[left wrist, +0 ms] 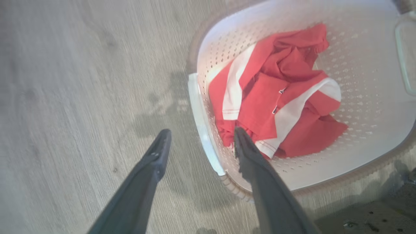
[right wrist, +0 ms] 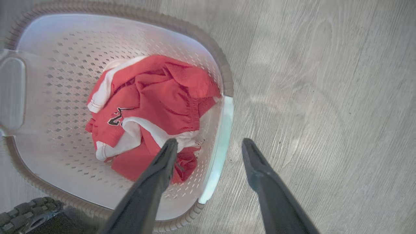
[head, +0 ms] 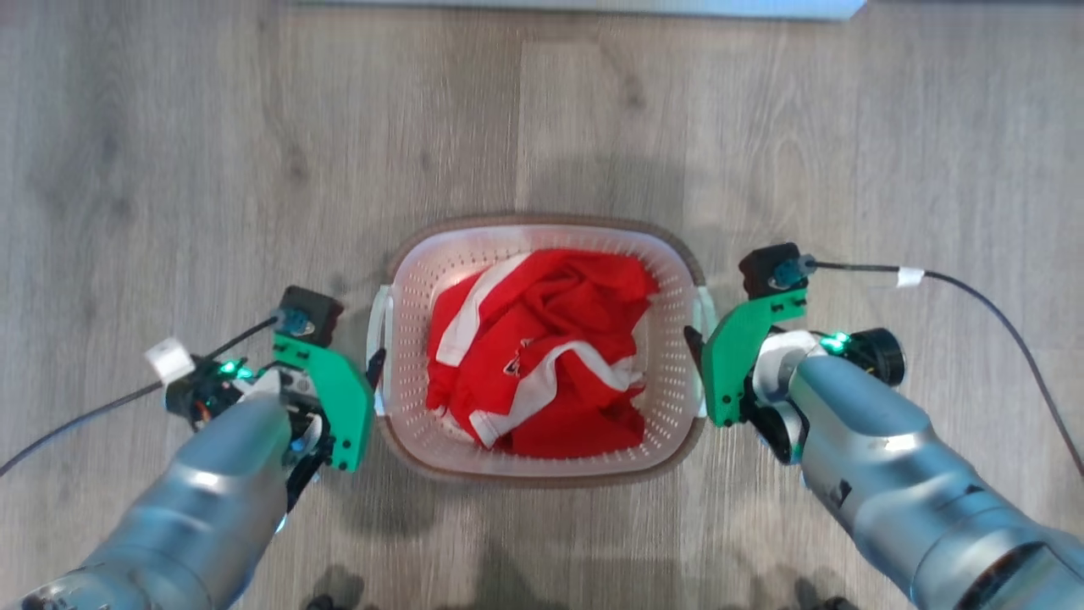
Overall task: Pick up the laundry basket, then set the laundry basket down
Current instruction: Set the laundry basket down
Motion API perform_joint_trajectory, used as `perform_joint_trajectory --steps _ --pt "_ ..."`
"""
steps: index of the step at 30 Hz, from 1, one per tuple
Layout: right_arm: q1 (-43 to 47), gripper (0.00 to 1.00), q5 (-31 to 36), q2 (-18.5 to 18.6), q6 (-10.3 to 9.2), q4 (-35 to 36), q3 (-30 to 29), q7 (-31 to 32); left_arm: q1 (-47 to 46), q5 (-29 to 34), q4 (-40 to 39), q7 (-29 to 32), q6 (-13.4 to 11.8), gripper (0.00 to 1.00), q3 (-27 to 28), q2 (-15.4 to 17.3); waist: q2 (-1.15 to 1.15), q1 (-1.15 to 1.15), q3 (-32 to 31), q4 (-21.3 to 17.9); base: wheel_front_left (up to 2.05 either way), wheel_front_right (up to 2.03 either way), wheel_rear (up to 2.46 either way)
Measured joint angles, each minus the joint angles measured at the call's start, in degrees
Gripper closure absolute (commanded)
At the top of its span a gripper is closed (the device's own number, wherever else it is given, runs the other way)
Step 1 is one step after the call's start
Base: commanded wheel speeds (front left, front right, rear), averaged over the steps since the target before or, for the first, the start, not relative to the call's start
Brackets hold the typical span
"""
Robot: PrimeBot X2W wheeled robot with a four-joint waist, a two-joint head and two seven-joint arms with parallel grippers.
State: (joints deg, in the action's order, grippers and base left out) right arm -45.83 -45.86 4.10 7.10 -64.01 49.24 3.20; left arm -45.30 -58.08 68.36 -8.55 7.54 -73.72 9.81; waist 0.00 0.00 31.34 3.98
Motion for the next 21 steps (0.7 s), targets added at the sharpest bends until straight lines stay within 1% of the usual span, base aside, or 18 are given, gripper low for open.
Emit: perform_joint_trajectory --steps 2,4,7,8,11,15,16,17,19,21 --pt "0.7 0.0 -0.7 0.0 0.0 0.7 0.4 -1.3 0.3 0.0 0.8 -2.1 0.0 0.0 0.2 0.1 0.0 0.0 -1.6 -0.2 0.0 0.0 0.0" --pt "1.5 0.0 -1.6 0.0 0.0 2.2 0.6 -4.3 1.3 -0.2 1.3 -4.4 -0.1 0.0 0.5 0.4 0.0 0.0 -4.3 -0.5 0.0 0.0 0.0" --pt "2.0 0.0 -1.9 -0.1 0.0 3.0 0.5 -8.4 2.2 -0.2 1.0 -5.5 -1.2 0.0 2.0 0.7 0.0 0.0 -7.3 -0.9 0.0 0.0 0.0" --pt "2.0 0.0 -2.2 -0.1 0.0 3.3 0.5 -9.9 2.3 0.0 0.3 -5.7 -2.0 0.0 2.8 1.0 0.0 0.0 -8.4 -1.0 0.0 0.0 0.0" --pt "2.1 0.0 -2.4 -0.1 0.0 3.8 0.1 -13.8 2.4 1.9 -6.3 -5.7 -5.3 0.0 8.0 3.4 0.0 0.0 -11.4 -1.3 0.0 0.0 0.0" --pt "2.1 0.0 -2.1 -0.1 0.0 4.4 -2.3 -17.0 5.3 7.9 -18.1 -5.8 -9.6 0.0 16.8 7.3 0.0 0.0 -15.3 -1.8 0.0 0.0 0.0" --pt "2.1 0.0 -1.6 -0.1 0.0 4.6 -3.6 -17.3 7.0 9.9 -21.6 -5.8 -10.8 0.0 19.3 8.2 0.0 0.0 -16.2 -1.9 0.0 0.0 0.0" --pt "2.1 0.0 -0.4 -0.1 0.0 5.1 -6.1 -17.3 8.9 11.5 -25.1 -5.9 -11.7 0.0 22.0 8.8 0.0 0.0 -17.1 -2.0 0.0 0.0 0.0" --pt "2.1 0.0 4.3 0.2 0.0 9.5 -14.3 -17.4 13.4 14.6 -31.5 -5.9 -12.5 0.0 26.9 9.9 0.0 0.0 -18.6 -2.3 0.0 0.0 0.0" --pt "2.7 0.0 10.3 0.5 0.0 16.1 -22.5 -17.4 17.9 17.9 -37.5 -5.9 -14.1 0.0 31.7 10.1 0.0 0.0 -20.0 -2.5 0.0 0.0 0.0"
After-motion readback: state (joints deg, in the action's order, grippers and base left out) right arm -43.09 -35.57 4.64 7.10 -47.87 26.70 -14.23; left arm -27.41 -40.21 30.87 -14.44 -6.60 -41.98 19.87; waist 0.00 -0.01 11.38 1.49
